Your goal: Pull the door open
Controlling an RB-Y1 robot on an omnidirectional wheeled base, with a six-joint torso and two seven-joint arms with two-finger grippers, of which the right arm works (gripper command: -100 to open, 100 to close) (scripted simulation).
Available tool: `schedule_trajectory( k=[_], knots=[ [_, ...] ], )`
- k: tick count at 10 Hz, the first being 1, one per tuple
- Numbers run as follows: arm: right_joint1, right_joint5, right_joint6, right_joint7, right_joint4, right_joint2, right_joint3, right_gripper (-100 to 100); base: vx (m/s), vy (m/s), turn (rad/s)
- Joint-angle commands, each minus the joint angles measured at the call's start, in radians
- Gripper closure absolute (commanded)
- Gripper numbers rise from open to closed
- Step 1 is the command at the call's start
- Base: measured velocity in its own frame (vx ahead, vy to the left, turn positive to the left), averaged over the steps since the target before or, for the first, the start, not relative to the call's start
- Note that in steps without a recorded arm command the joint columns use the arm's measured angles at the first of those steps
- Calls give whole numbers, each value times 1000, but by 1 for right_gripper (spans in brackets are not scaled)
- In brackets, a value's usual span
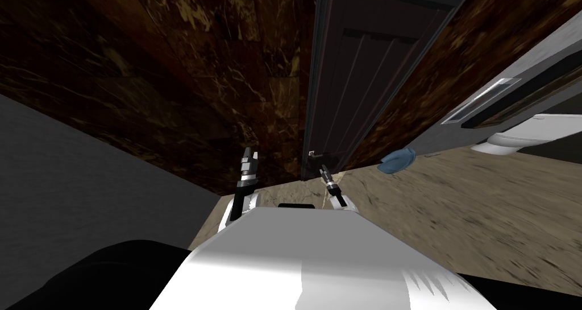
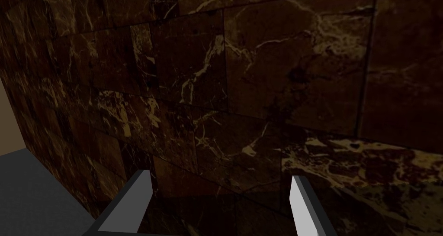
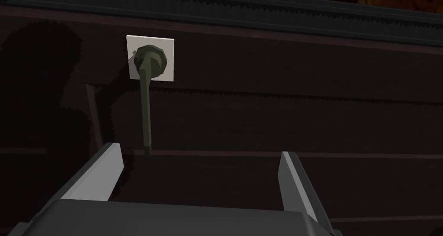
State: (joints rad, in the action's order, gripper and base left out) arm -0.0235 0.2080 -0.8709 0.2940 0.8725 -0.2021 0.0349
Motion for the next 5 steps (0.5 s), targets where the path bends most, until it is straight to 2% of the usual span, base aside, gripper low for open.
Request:
schedule_trajectory(
  k=[1, 2, 5],
  knots=[
    [-22, 5, -14, 19, -50, -10, 3, -100, 91, -43, 49],
    [-22, 5, -14, 19, -61, -10, 3, -100, 57, -34, 22],
    [-59, 14, -40, 45, -166, -24, 8, -100, 69, -28, 34]
  ],
)
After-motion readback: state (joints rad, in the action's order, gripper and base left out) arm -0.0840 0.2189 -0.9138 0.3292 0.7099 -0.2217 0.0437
